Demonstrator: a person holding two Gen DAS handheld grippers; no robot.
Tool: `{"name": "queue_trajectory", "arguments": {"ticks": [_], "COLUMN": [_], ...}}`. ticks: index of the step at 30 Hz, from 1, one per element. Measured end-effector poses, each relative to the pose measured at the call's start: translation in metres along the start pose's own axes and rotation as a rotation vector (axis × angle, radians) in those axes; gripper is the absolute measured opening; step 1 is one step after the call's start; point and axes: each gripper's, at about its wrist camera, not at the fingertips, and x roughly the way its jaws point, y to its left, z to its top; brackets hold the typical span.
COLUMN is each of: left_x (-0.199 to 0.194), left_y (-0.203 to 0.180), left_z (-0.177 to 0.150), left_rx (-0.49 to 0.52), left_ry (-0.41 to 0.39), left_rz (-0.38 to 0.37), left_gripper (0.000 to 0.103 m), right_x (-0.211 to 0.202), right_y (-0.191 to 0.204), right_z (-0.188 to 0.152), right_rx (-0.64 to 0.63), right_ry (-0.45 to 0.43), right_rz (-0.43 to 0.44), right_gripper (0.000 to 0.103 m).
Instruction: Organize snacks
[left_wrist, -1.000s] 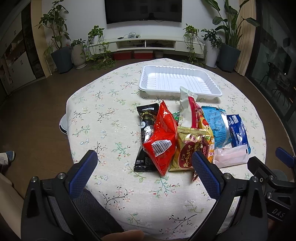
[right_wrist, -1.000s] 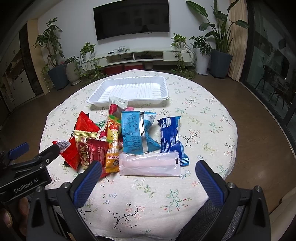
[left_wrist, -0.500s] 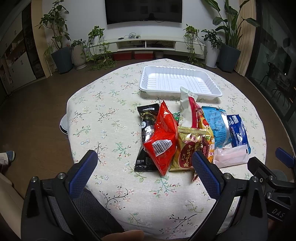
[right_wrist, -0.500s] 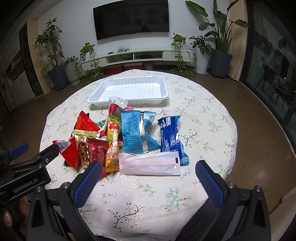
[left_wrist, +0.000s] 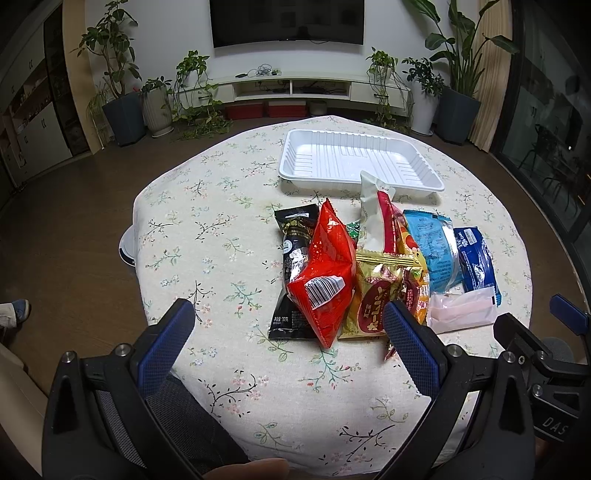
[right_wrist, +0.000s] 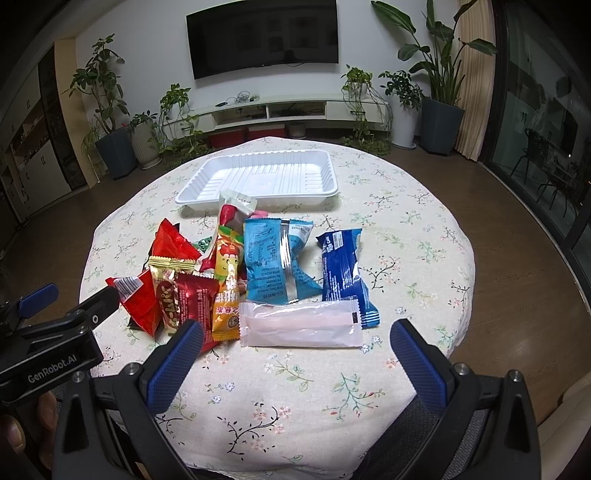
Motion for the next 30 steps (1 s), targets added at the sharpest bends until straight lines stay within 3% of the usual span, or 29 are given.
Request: {"name": "queue_trajectory", "arguments": {"ticks": [30], "left_x": [0.0], "left_y": [0.0017], "left_z": [-0.0014], "left_rx": [-0.002], "left_ry": [0.001], "left_rz": [-0.001], "left_gripper": [0.103], "right_x": [0.0004], "right_y": [0.0002], "right_z": [-0.0005], "right_rx": [0.0], "right_ry": [0.003], "right_rz": [0.001], "right_gripper": [0.103]}}
